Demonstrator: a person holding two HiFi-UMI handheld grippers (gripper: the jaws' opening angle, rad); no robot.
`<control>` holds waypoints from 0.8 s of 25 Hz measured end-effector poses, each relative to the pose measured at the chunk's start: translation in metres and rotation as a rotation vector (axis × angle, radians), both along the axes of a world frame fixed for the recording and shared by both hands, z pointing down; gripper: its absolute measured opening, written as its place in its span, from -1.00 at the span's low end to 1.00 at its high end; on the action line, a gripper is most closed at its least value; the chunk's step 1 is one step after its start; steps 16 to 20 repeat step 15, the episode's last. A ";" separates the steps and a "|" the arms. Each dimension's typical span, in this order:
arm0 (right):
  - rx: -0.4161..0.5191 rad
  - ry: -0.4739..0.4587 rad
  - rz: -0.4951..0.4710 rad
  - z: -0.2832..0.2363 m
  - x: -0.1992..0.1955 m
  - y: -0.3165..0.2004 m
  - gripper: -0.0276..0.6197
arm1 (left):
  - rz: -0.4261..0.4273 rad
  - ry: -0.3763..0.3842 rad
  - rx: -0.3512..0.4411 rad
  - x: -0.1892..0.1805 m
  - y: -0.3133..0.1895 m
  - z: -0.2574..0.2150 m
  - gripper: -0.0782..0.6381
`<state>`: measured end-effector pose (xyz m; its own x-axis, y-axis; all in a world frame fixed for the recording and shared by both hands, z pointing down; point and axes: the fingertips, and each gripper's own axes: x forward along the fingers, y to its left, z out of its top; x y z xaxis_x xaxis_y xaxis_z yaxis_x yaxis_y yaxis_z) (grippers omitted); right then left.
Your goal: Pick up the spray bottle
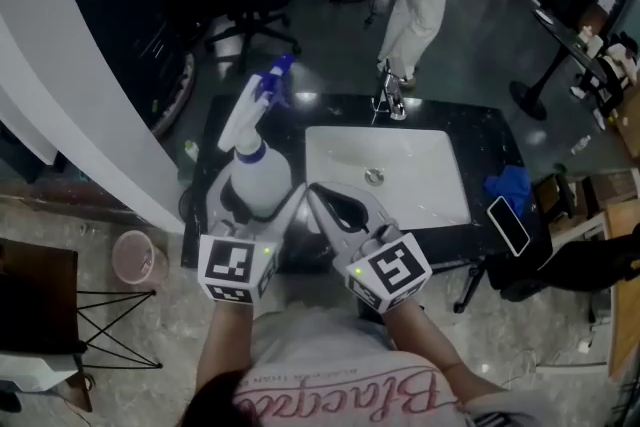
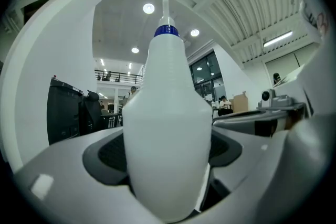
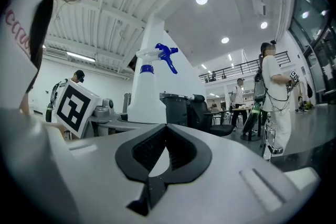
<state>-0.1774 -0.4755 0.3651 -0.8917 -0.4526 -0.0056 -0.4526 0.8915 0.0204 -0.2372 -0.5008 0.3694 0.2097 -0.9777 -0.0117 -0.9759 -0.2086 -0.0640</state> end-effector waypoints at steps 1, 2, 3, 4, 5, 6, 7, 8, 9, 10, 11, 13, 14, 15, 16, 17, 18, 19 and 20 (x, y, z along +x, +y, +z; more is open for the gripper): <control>0.010 -0.001 -0.001 -0.004 0.000 0.002 -0.91 | -0.006 -0.001 0.004 -0.001 0.003 -0.003 0.35; 0.017 -0.001 0.000 -0.007 0.002 0.004 -0.91 | -0.009 -0.001 0.006 0.000 0.006 -0.004 0.35; 0.020 -0.002 0.002 -0.009 0.005 0.006 -0.91 | -0.010 -0.002 0.008 0.001 0.009 -0.005 0.35; 0.019 -0.004 0.004 -0.009 0.007 0.007 -0.91 | -0.010 -0.005 0.009 0.001 0.011 -0.005 0.35; 0.015 -0.007 0.006 -0.009 0.008 0.008 -0.91 | -0.012 -0.008 0.009 0.001 0.013 -0.005 0.35; 0.009 -0.009 0.008 -0.008 0.009 0.009 -0.91 | -0.015 -0.011 0.010 0.000 0.014 -0.005 0.35; 0.005 -0.010 0.009 -0.008 0.009 0.010 -0.91 | -0.018 -0.012 0.014 -0.001 0.015 -0.007 0.35; 0.004 -0.008 0.010 -0.007 0.008 0.010 -0.91 | -0.020 -0.011 0.018 -0.002 0.015 -0.009 0.35; 0.005 -0.006 0.011 -0.006 0.008 0.011 -0.91 | -0.021 -0.008 0.022 -0.002 0.015 -0.010 0.35; 0.006 -0.004 0.013 -0.006 0.009 0.011 -0.91 | -0.019 -0.004 0.025 -0.002 0.015 -0.012 0.35; 0.007 -0.002 0.014 -0.007 0.009 0.011 -0.91 | -0.015 -0.002 0.028 -0.001 0.016 -0.012 0.35; 0.010 -0.002 0.015 -0.007 0.010 0.011 -0.91 | -0.008 0.000 0.032 0.000 0.017 -0.011 0.35; 0.011 -0.003 0.015 -0.007 0.011 0.011 -0.91 | -0.004 0.000 0.033 0.001 0.017 -0.011 0.35; 0.013 -0.004 0.016 -0.008 0.011 0.011 -0.91 | -0.001 0.001 0.034 0.001 0.017 -0.010 0.35; 0.013 -0.004 0.016 -0.008 0.011 0.011 -0.91 | -0.001 0.001 0.034 0.001 0.017 -0.010 0.35; 0.013 -0.004 0.016 -0.008 0.011 0.011 -0.91 | -0.001 0.001 0.034 0.001 0.017 -0.010 0.35; 0.013 -0.004 0.016 -0.008 0.011 0.011 -0.91 | -0.001 0.001 0.034 0.001 0.017 -0.010 0.35; 0.013 -0.004 0.016 -0.008 0.011 0.011 -0.91 | -0.001 0.001 0.034 0.001 0.017 -0.010 0.35; 0.013 -0.004 0.016 -0.008 0.011 0.011 -0.91 | -0.001 0.001 0.034 0.001 0.017 -0.010 0.35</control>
